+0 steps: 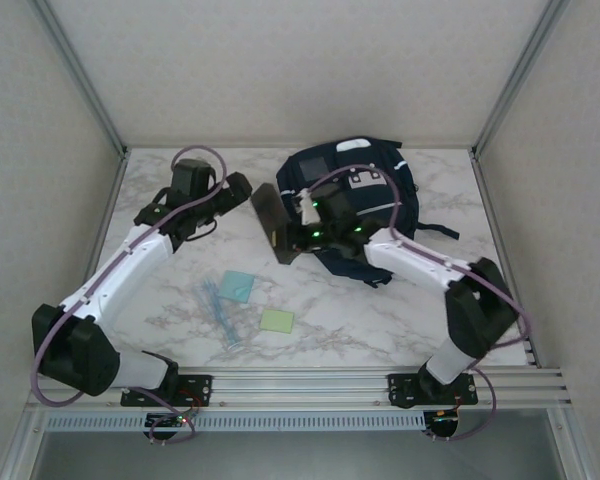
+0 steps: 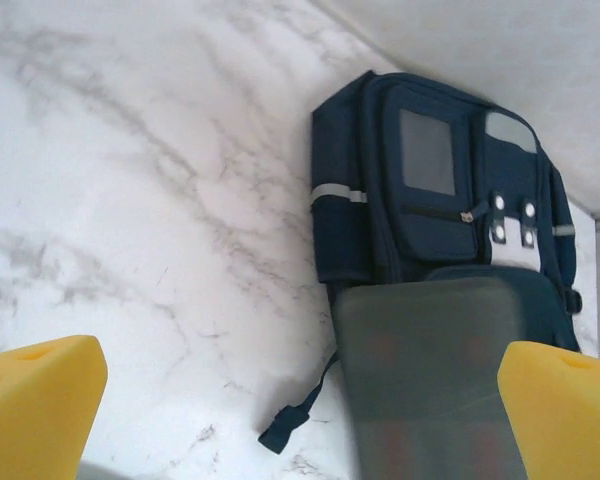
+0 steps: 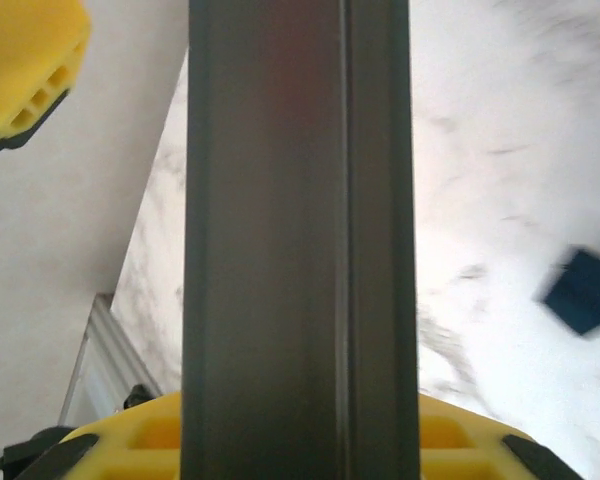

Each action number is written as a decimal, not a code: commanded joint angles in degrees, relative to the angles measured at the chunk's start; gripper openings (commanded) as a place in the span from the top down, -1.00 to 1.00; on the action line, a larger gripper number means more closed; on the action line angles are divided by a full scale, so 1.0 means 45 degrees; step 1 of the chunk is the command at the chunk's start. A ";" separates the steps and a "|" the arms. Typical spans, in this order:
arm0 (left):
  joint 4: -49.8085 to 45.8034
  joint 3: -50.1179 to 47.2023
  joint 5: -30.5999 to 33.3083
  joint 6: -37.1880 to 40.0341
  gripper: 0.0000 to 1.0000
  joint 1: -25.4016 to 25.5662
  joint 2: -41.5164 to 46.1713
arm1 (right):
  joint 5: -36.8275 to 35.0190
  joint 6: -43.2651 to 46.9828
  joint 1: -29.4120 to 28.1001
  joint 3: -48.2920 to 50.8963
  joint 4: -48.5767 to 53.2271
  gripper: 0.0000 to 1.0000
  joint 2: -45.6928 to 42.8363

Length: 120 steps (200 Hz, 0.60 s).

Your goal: Pack books, pencil case, and school supplies into a backpack

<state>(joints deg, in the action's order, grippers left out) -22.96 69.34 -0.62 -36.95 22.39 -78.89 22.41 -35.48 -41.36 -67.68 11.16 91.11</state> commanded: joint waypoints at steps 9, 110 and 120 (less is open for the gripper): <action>-0.0385 0.1357 0.0328 0.3584 -0.98 0.1358 -0.1548 | -0.2029 0.0905 0.1490 0.0196 0.3488 0.80 -0.1966; -0.1085 0.6508 0.1403 0.8914 -1.00 0.5669 -0.7792 | -0.2824 0.1743 0.7016 0.1388 0.6729 0.83 -0.4894; -0.1147 0.6894 0.1373 0.9462 -1.00 0.5936 -0.8221 | -0.2668 0.1671 0.7434 0.1745 0.6504 0.83 -0.5060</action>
<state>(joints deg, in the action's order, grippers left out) -25.39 95.66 3.75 -3.46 46.33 -111.92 9.19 -29.08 -11.29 -62.83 40.01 70.76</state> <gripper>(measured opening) 0.997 0.294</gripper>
